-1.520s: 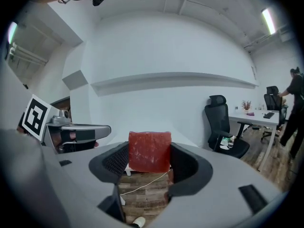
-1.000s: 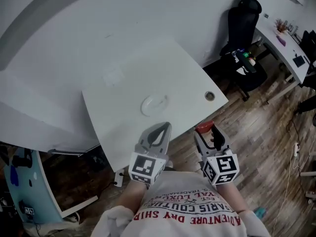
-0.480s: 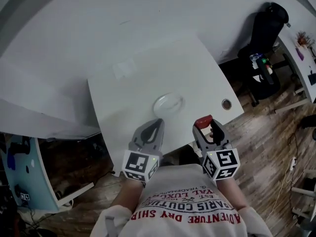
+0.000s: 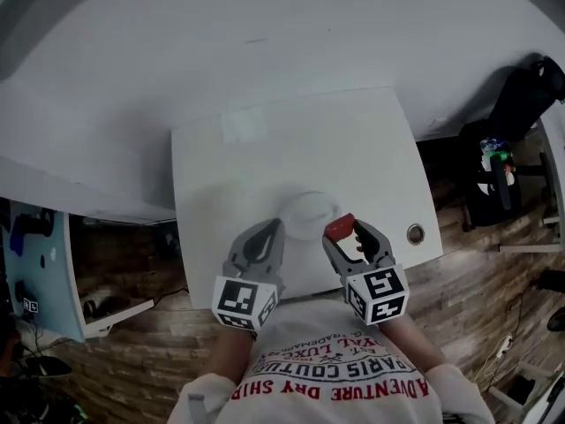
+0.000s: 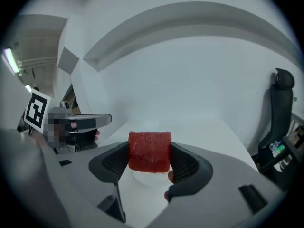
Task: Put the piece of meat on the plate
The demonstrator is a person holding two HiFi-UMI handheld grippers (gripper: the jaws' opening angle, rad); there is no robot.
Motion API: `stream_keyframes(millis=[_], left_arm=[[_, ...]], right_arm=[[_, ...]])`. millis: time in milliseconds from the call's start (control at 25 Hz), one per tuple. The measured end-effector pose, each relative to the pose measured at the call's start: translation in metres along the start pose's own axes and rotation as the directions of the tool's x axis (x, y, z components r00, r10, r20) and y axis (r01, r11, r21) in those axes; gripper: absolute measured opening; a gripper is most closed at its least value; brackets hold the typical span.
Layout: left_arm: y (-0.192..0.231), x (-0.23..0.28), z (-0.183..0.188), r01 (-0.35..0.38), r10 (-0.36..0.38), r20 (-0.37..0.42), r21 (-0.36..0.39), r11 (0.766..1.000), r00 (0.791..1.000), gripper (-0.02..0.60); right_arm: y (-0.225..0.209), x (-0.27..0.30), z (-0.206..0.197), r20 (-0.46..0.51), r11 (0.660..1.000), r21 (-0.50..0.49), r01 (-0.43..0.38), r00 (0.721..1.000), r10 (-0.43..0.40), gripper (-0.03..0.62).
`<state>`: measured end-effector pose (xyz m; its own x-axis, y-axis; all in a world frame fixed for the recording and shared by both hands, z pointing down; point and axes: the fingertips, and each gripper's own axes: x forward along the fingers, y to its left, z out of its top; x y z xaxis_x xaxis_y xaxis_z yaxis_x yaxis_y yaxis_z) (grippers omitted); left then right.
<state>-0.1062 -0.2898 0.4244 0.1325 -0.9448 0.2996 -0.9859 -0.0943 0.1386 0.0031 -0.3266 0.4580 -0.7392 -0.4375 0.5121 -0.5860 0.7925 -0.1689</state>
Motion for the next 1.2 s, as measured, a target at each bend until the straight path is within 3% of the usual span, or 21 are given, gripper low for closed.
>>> stream_keyframes(millis=[280, 480, 720, 1200], left_arm=[[0.024, 0.023, -0.029, -0.119, 0.113, -0.078, -0.083, 0.989, 0.991, 0.006], [0.03, 0.025, -0.059, -0.19, 0.17, -0.146, -0.143, 0.971, 0.975, 0.006], [0.04, 0.026, -0.088, -0.245, 0.208, -0.194, -0.193, 0.95, 0.959, 0.006], [0.051, 0.01, -0.117, -0.289, 0.233, -0.248, -0.22, 0.932, 0.94, 0.006]], right_arm=[[-0.015, 0.066, -0.026, -0.183, 0.992, -0.066, -0.112, 0.978, 0.098, 0.275], [-0.009, 0.096, -0.055, -0.316, 0.977, -0.08, -0.199, 0.935, 0.164, 0.275], [-0.009, 0.117, -0.087, -0.43, 0.969, -0.093, -0.23, 0.887, 0.169, 0.275], [-0.007, 0.146, -0.111, -0.516, 0.955, -0.136, -0.263, 0.842, 0.158, 0.275]])
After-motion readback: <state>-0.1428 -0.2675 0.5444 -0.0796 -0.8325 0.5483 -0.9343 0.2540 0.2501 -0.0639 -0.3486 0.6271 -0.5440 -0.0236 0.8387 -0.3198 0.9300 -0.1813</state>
